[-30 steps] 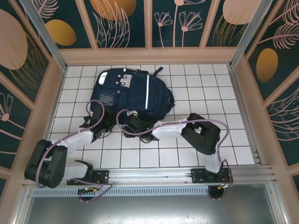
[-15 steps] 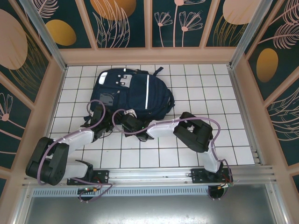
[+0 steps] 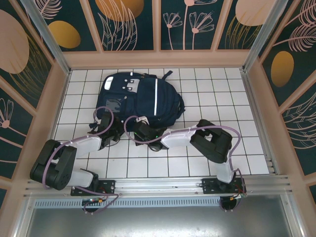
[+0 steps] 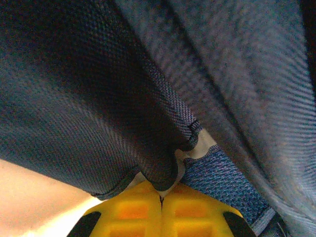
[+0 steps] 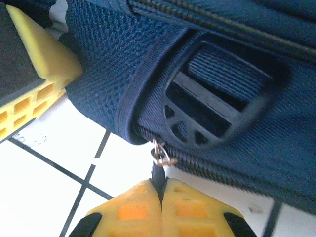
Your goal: Pack the student bag
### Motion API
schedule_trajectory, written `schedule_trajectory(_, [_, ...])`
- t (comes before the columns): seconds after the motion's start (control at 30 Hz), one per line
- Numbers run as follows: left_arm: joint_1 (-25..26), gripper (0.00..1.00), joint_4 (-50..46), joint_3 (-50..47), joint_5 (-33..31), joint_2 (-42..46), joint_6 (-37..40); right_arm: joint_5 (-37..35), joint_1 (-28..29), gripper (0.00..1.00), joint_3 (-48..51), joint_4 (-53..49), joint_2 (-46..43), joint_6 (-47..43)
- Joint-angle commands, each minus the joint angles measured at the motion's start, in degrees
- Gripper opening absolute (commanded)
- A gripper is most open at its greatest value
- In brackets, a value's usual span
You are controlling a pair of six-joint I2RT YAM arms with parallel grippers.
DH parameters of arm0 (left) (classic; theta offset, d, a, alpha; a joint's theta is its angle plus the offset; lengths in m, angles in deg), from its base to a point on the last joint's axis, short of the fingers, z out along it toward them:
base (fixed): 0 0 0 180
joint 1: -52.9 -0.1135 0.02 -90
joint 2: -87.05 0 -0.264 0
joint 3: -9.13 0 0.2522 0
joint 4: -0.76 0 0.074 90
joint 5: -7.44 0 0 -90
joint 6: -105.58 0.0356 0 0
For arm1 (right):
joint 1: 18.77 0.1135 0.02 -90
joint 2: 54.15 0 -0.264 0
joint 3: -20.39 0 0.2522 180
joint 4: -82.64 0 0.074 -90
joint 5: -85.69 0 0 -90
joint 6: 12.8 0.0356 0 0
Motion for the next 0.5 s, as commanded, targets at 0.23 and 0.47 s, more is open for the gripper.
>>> schedule_trajectory(0.23, [-4.06, 0.0, -7.45, -0.95, -9.58, 1.06, 1.16, -5.67, -6.46, 0.0, 13.09, -6.26, -12.09, 4.69])
schedule_trajectory(0.47, [-6.7, 0.0, -9.44, -0.14, -10.19, 1.87, 3.38, -8.26, -13.19, 0.0, 19.5, -9.15, -17.94, 4.6])
